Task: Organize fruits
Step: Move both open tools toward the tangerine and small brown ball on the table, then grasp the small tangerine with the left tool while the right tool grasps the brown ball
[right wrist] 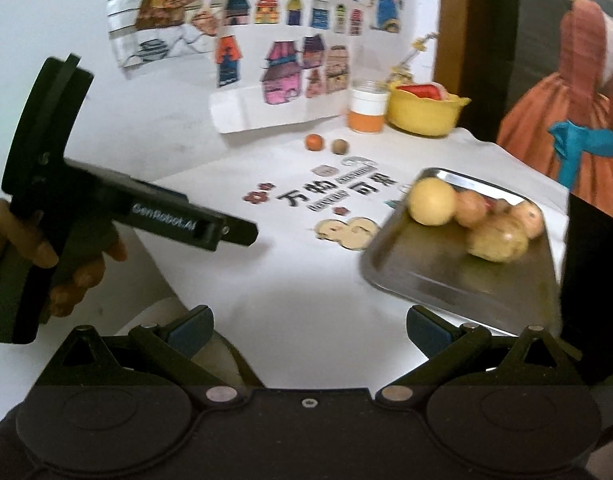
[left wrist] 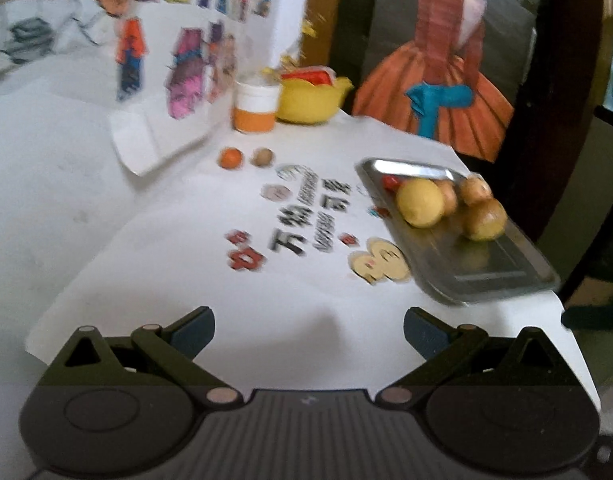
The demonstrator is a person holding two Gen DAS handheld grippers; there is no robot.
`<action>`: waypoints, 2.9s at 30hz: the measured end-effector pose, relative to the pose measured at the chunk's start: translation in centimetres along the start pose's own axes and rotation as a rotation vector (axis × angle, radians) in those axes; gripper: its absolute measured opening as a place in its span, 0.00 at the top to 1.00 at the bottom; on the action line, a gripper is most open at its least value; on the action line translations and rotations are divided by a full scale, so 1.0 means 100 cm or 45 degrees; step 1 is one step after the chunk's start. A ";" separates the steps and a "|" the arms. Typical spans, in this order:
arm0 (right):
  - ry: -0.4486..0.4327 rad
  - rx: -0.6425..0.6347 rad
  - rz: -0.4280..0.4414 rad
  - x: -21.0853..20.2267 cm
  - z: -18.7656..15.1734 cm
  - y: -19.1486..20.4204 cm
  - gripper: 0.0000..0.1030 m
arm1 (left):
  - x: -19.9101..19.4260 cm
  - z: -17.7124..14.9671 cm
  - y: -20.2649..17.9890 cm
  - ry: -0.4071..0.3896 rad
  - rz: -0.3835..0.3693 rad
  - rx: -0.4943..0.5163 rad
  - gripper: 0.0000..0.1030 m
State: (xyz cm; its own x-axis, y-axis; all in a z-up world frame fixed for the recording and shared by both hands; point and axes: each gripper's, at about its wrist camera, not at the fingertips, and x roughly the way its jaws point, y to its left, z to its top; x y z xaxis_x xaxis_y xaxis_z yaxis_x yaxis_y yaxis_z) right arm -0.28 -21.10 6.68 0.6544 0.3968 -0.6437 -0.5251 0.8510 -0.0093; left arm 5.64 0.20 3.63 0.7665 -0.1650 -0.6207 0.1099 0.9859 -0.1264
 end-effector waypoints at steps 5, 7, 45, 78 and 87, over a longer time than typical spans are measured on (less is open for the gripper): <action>-0.029 -0.016 0.037 0.008 0.016 0.016 0.01 | -0.010 0.019 0.021 -0.092 0.052 -0.077 0.00; -0.040 -0.032 0.043 0.009 0.024 0.020 0.01 | -0.013 0.027 0.027 -0.122 0.061 -0.091 0.00; -0.088 -0.221 -0.055 0.108 0.233 -0.087 0.01 | 0.101 0.123 0.053 -0.193 0.098 -0.033 0.00; 0.261 0.287 0.336 0.311 0.236 -0.158 0.14 | 0.198 0.129 0.030 -0.156 0.308 0.341 0.08; 0.299 0.350 0.392 0.327 0.239 -0.155 0.39 | 0.210 0.136 0.032 -0.127 0.290 0.320 0.27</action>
State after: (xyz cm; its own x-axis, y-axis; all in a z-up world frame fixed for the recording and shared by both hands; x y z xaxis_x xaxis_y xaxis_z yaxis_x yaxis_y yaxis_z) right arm 42.25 -13.04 4.07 0.3335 0.5836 -0.7404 -0.4912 0.7779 0.3919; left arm 30.71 0.29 0.75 0.8461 0.0511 -0.5306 0.0719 0.9754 0.2086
